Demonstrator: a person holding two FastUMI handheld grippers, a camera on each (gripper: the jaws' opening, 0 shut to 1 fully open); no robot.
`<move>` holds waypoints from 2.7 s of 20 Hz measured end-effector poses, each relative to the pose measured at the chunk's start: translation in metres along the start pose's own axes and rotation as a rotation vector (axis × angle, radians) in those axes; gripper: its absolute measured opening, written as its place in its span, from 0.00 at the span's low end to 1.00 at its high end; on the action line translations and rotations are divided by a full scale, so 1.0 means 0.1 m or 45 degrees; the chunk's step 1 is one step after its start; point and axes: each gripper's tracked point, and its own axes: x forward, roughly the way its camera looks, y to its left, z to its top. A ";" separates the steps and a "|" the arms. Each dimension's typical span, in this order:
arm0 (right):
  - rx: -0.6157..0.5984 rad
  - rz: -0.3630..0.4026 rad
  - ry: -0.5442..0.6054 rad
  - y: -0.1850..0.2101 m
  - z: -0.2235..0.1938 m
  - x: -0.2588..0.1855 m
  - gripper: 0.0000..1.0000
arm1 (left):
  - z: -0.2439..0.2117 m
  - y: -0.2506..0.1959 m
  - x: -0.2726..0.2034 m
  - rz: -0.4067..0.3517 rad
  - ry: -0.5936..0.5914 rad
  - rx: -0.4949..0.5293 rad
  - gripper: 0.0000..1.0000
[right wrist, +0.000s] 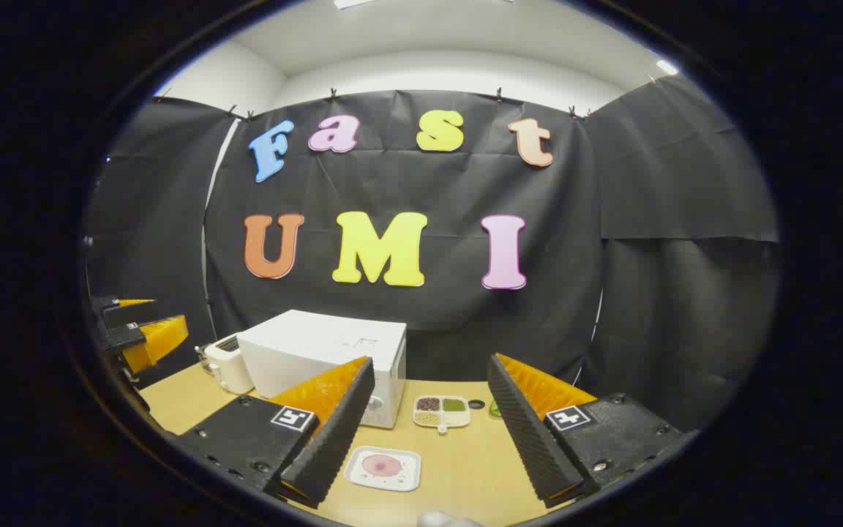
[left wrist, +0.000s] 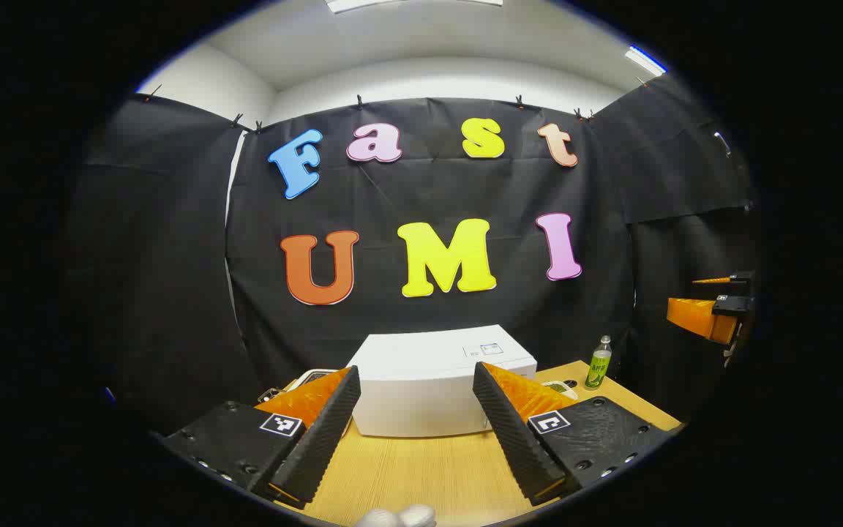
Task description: Open the microwave oven with the left hand, put the food in, and close the microwave oven.
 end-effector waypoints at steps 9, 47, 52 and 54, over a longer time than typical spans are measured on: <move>-0.004 0.012 0.000 -0.04 0.01 0.03 0.92 | 0.01 0.03 0.02 0.006 0.000 0.024 0.96; -0.117 -0.133 0.190 -0.90 -0.25 0.22 0.97 | -2.29 -1.71 2.79 -0.159 0.123 -0.130 0.39; -0.133 -0.057 0.206 -0.74 -0.27 0.34 1.00 | -2.29 -1.67 2.74 -0.146 0.128 -0.095 0.09; -0.146 -0.042 0.203 -0.71 -0.26 0.36 1.00 | -2.30 -1.68 2.73 -0.148 0.152 -0.115 0.00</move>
